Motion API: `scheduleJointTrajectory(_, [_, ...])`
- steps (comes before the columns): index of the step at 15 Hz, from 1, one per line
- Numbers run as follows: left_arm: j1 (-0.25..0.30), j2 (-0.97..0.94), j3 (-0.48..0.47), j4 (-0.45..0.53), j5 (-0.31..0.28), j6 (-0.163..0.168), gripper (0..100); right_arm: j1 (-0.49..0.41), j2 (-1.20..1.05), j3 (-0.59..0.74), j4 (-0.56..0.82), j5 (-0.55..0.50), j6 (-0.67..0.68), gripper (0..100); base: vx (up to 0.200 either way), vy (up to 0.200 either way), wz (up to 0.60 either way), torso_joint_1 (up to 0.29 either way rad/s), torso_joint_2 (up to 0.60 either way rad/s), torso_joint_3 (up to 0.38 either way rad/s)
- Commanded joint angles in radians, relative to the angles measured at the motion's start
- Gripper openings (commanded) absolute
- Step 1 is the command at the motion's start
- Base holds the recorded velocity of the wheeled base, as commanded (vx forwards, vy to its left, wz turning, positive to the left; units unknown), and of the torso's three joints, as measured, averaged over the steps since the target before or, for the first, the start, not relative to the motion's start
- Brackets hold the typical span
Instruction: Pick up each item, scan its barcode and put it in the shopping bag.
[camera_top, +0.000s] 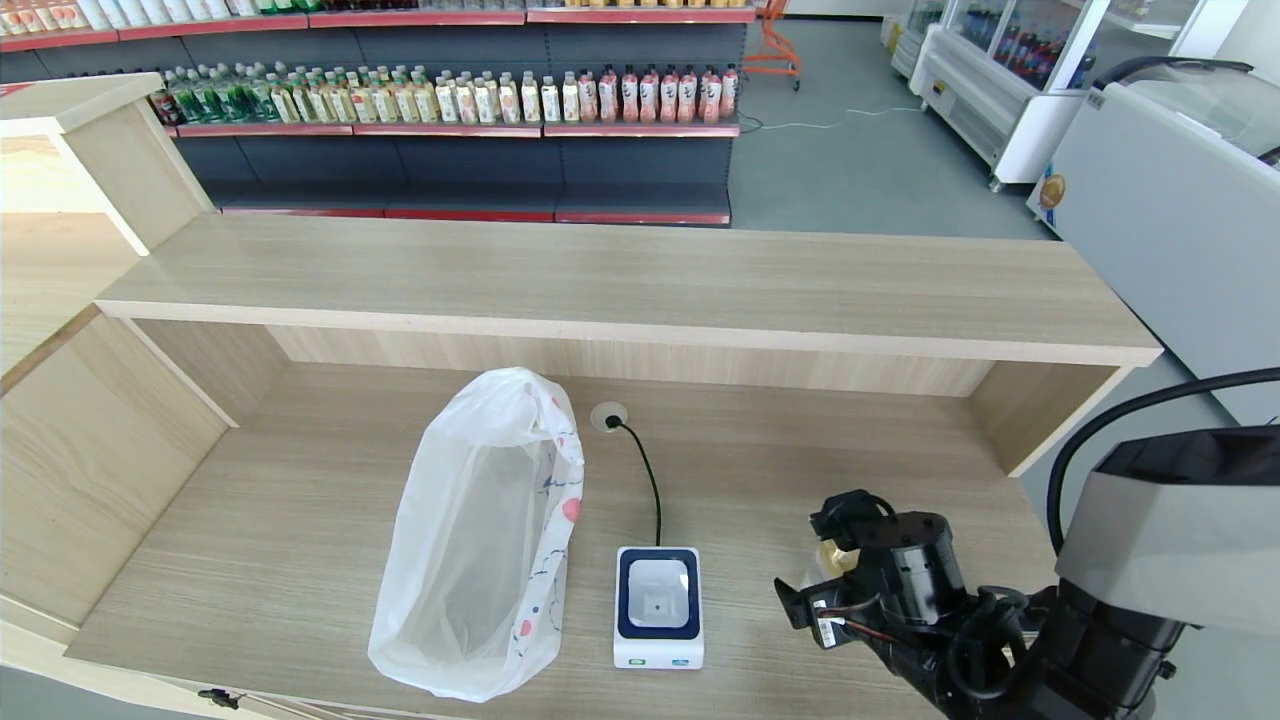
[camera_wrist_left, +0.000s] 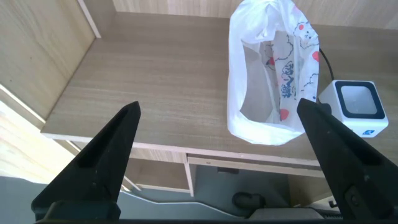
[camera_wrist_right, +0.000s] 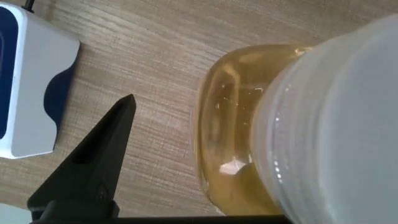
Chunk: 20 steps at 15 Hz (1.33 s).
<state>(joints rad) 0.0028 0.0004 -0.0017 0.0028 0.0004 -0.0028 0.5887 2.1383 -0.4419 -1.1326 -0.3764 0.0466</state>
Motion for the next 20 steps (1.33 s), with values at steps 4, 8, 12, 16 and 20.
scheduleJointTrajectory(4, [0.0, 0.0, 0.0, 0.0, 0.001, 0.0, 100, -0.035, 0.026, -0.001, -0.023, 0.001, -0.007, 0, 0.0, 0.0, 0.0, 0.0, 0.0, 0.0])
scheduleJointTrajectory(8, [0.0, 0.0, 0.0, 0.0, 0.0, 0.0, 100, -0.049, 0.063, -0.02, -0.046, 0.001, -0.034, 0, 0.0, 0.0, 0.0, 0.0, 0.0, 0.0])
scheduleJointTrajectory(12, [0.0, 0.0, 0.0, 0.0, 0.0, 0.0, 100, -0.049, 0.08, -0.054, -0.047, 0.002, -0.057, 0, 0.0, 0.0, 0.0, 0.0, 0.0, 0.0])
scheduleJointTrajectory(16, [0.0, 0.0, 0.0, 0.0, 0.0, 0.0, 100, -0.081, -0.054, -0.05, -0.053, 0.151, -0.022, 0, 0.0, 0.0, 0.0, 0.0, 0.0, 0.0])
scheduleJointTrajectory(20, [0.0, 0.0, 0.0, 0.0, 0.0, 0.0, 100, -0.23, -0.385, -0.021, 0.171, 0.556, -0.024, 0, 0.0, 0.0, 0.0, 0.0, 0.0, 0.0])
